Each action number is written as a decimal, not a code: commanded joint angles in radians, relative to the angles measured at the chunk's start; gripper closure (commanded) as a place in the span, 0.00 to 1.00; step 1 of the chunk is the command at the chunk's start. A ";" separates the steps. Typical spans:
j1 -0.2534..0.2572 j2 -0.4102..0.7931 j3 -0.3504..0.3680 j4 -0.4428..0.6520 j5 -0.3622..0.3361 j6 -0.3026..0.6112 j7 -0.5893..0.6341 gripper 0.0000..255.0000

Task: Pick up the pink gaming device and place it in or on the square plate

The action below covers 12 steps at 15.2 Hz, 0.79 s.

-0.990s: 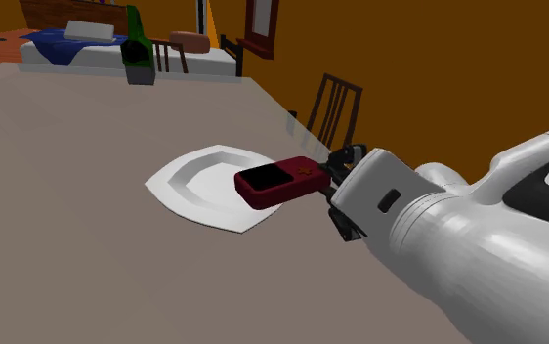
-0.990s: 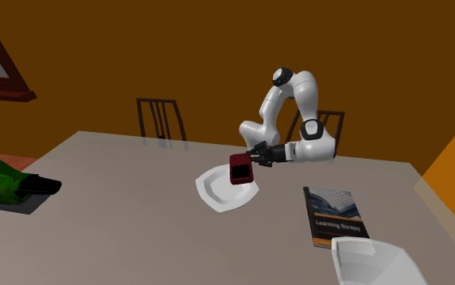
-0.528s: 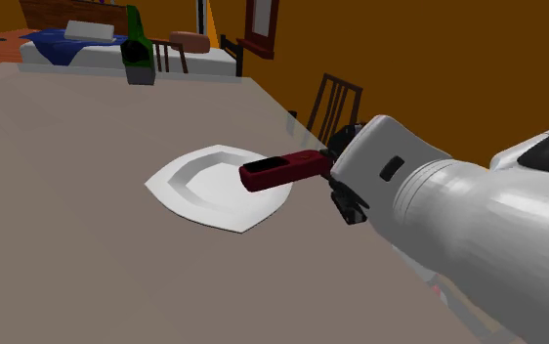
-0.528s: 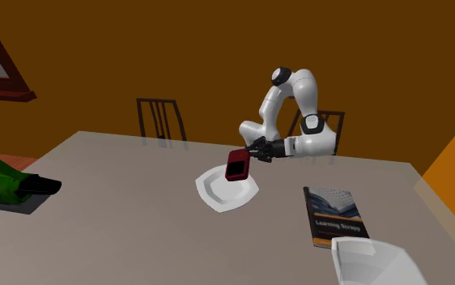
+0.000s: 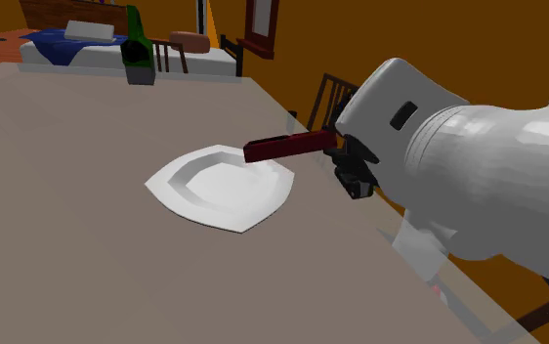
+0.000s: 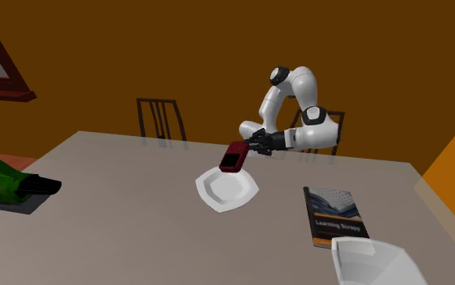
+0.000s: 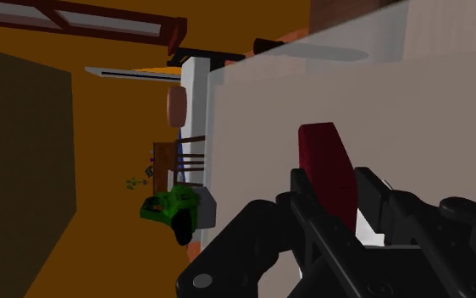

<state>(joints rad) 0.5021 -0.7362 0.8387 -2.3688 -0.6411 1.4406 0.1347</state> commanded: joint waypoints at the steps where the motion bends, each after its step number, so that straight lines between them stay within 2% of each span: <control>1: 0.004 -0.017 0.006 0.028 -0.021 0.008 0.006 1.00; 6: -0.129 0.129 0.024 0.135 -0.117 0.065 0.018 1.00; 7: -0.171 0.178 0.037 0.174 -0.148 0.075 0.022 1.00; 12: -0.170 0.189 0.056 0.127 -0.141 0.098 0.076 1.00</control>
<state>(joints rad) 0.3350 -0.5527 0.8900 -2.2367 -0.7805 1.5340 0.1997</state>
